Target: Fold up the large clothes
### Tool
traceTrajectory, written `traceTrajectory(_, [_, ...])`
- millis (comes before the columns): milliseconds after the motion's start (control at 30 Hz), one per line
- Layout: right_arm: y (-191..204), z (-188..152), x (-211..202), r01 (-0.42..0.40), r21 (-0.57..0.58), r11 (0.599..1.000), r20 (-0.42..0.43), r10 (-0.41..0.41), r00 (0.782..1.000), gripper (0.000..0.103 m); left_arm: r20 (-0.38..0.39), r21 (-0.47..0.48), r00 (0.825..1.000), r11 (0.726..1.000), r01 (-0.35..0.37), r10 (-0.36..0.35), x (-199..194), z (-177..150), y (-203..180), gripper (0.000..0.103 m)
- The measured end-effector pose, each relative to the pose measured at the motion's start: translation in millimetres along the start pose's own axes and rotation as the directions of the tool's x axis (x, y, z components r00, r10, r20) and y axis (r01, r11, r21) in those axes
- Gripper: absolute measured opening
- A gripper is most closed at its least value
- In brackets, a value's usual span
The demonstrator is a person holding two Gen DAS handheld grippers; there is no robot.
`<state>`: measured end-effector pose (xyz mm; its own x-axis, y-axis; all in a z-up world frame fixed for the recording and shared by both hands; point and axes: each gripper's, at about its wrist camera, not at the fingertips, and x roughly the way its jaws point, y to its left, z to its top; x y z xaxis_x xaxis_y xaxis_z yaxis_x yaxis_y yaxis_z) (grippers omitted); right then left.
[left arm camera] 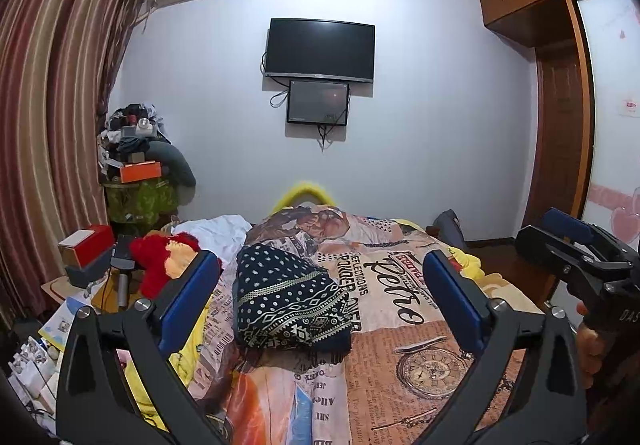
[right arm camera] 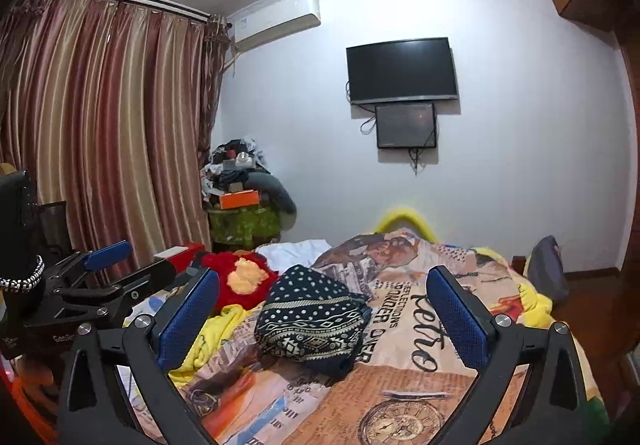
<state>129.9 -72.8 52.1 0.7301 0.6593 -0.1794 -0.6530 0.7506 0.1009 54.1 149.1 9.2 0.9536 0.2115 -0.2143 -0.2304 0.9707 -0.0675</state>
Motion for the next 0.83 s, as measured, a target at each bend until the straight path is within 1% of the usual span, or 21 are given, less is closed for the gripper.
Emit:
traceTrajectory(433, [-8.4, -2.3, 1.6, 0.019, 0.032, 0.999, -0.001, -0.019, 1.000, 0.103, -0.001, 0.011, 0.999, 0.999, 0.034, -0.034, -3.3, 0.1, -3.8, 0.103])
traceTrajectory(833, [-9.3, -1.7, -0.5, 0.032, 0.029, 0.999, 0.004, -0.032, 0.999, 0.103, 0.013, 0.029, 0.999, 0.999, 0.039, -0.039, -7.8, 2.4, -9.6, 0.103])
